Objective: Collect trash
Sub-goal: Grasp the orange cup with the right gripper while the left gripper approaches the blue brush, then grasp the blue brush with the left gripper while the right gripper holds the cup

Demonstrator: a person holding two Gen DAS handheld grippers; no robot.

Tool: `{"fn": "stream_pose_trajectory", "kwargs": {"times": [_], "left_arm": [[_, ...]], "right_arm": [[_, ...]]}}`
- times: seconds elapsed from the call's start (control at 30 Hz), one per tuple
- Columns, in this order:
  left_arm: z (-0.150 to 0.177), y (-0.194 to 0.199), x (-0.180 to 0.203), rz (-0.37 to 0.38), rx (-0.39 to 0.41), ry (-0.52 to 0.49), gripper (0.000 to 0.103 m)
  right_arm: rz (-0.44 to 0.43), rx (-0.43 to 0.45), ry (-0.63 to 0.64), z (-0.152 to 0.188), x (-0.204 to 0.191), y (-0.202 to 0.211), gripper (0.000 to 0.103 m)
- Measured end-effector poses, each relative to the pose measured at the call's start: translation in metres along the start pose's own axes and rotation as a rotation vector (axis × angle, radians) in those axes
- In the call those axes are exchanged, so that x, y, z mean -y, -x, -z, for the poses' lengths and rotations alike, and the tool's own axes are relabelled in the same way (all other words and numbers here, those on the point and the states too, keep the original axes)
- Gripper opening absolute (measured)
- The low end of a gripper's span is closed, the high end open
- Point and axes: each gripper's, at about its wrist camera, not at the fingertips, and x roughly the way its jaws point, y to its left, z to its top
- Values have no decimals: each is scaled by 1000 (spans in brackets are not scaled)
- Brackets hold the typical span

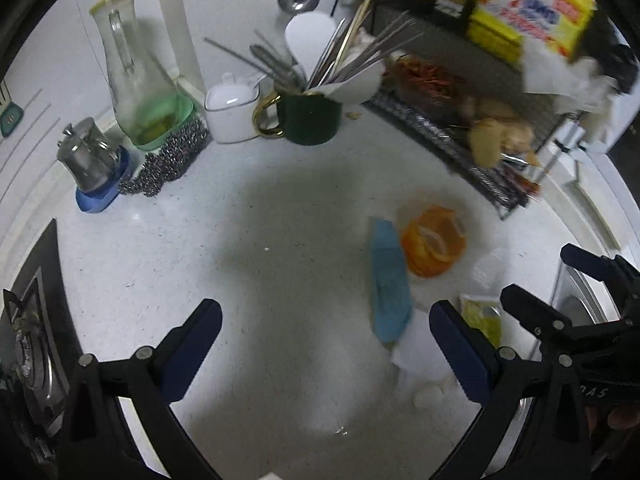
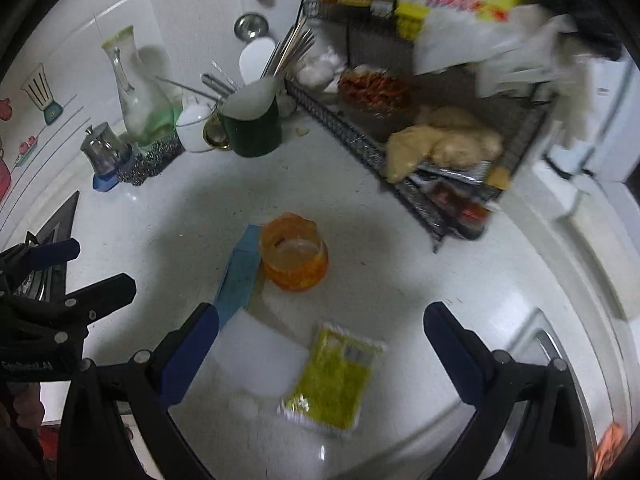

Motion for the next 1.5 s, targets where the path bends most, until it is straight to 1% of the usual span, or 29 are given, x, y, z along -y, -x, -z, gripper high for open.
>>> {"fn": "stream_pose_trajectory", "kwargs": {"times": [0.2,0.3,0.43,0.53,0.57,0.6,0.63,0.67,0.7,0.77,0.87,0.93,1.03,1.2,1.3,1.33,1.5], "left_arm": [[-15,-42,-14,-36,-40,33,103],[-21,-57,-18,-37,-55,54,103],[-24,-68,-19,-38,-72,57,103],[-23,-75,-18,-41,-90,61,103],[-23,-77,-19,-39,-95,65,103],[-23,-78,-19,-36,-98,70,103],[-23,-79,-18,-33,-98,74,103],[-23,-78,-17,-31,-99,74,103],[-23,-78,-15,-29,-101,70,103],[-24,-78,-12,-23,-100,58,103],[-24,-75,-6,-8,-103,45,103],[-23,-73,-1,11,-100,36,103],[-22,-74,10,70,-104,3,103],[-19,-83,27,82,-132,-30,103],[-19,-91,35,89,-141,-60,103],[-19,-94,37,89,-148,-69,103],[-16,-112,46,102,-179,-82,103]], "right_arm": [[-38,-55,26,-20,-3,-52,102],[-58,-81,25,-28,-4,-72,102],[-60,-96,36,-33,-5,-87,102],[-77,-108,39,-34,-4,-93,98],[-76,-111,44,-34,-4,-95,95],[-75,-114,51,-33,-4,-98,89],[-77,-117,55,-33,-4,-101,85],[-82,-121,55,-33,-3,-104,76],[-93,-127,51,-33,-3,-106,63],[-126,-124,27,-32,1,-108,63],[-132,-112,10,-28,7,-100,63],[-117,-98,2,-25,13,-91,63],[-81,-75,-6,-21,23,-78,63],[-61,-79,-26,-15,35,-72,63],[-31,-83,-36,-8,45,-70,63],[-23,-83,-37,-7,43,-73,63],[-7,-89,-57,-4,53,-76,63]]}}
